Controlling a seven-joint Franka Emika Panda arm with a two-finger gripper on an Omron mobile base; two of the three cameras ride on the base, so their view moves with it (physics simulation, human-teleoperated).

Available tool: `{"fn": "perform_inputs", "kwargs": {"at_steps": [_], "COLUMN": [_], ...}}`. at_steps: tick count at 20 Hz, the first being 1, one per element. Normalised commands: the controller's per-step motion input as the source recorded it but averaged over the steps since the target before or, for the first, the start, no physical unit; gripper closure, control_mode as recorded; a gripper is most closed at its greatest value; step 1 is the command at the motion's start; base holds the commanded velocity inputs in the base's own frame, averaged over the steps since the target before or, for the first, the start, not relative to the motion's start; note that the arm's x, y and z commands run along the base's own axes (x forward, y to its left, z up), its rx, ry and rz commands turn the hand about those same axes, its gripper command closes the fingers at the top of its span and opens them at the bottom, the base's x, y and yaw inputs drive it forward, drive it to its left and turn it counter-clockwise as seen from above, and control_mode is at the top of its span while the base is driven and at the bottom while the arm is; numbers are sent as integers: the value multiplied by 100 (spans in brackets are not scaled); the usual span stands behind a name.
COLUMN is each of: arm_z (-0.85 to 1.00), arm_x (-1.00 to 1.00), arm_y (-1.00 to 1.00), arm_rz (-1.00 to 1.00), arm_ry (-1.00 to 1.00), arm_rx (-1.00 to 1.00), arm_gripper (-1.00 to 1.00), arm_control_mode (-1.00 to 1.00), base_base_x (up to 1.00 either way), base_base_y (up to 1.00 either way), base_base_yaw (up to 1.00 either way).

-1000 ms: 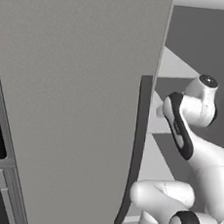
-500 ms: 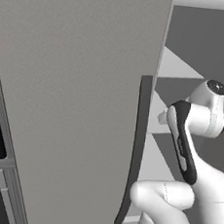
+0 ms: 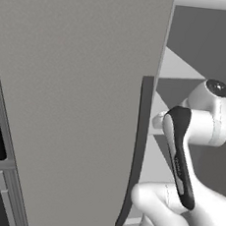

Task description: Take the mushroom, broccoli, and mushroom from the freezer and place them in the bowl on the counter.

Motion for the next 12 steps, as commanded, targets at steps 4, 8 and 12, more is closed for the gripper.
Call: {"fn": "perform_inputs", "kwargs": {"at_steps": [4,8,12], "arm_z": [38,21,8], "arm_x": [-68,-30,-36], "arm_y": [39,5,0], "arm_rz": [0,0,0], "arm_ry": [0,-1,0], "arm_rx": [0,0,0], "arm_gripper": [100,100,100], "arm_control_mode": [-100,-100,-100], "base_base_x": [0,0,0], "base_base_y": [0,0,0], "base_base_yaw": [0,0,0]}}
